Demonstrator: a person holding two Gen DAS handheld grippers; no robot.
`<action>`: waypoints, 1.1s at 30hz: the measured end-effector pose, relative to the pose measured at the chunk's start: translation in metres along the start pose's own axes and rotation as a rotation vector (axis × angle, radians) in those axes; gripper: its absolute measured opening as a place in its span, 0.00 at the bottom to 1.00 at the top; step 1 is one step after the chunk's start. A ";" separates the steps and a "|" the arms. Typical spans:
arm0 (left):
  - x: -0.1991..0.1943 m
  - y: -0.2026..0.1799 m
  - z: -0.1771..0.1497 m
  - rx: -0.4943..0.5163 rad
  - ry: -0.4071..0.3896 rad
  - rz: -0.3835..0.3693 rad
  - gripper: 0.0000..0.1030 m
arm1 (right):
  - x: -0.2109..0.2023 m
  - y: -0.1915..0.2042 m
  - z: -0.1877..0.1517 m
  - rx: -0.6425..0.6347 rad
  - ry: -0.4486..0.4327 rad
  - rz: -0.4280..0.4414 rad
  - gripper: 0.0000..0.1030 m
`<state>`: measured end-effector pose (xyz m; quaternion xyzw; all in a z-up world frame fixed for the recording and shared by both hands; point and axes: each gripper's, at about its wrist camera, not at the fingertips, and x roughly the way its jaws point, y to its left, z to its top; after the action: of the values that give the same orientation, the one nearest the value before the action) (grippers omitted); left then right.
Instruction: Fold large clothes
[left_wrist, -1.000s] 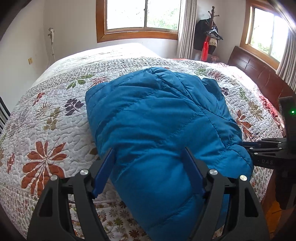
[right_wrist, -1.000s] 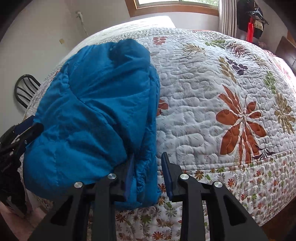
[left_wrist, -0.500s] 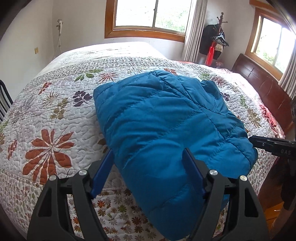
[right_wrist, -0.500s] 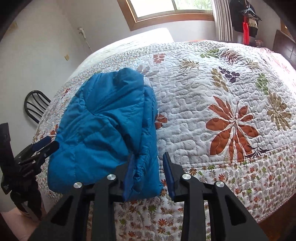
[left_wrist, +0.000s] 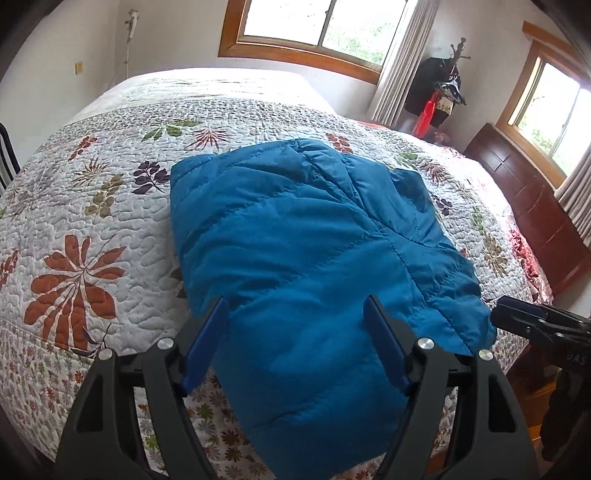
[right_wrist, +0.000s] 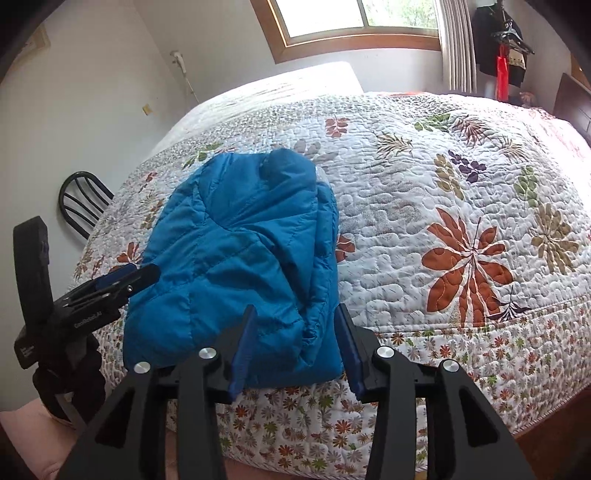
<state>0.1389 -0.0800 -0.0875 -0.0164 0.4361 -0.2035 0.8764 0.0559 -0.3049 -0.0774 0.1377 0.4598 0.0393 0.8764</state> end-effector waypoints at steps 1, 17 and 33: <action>-0.002 0.001 -0.003 0.003 -0.004 0.007 0.73 | 0.002 0.002 0.000 -0.005 0.012 0.009 0.43; 0.006 0.006 -0.013 0.003 0.005 0.020 0.75 | 0.035 -0.011 -0.037 0.066 0.068 -0.028 0.12; 0.011 0.005 -0.017 0.014 0.006 0.030 0.77 | 0.040 -0.013 -0.035 0.076 0.089 -0.014 0.13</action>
<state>0.1330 -0.0766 -0.1074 -0.0029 0.4375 -0.1933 0.8782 0.0491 -0.3027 -0.1317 0.1658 0.5004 0.0216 0.8495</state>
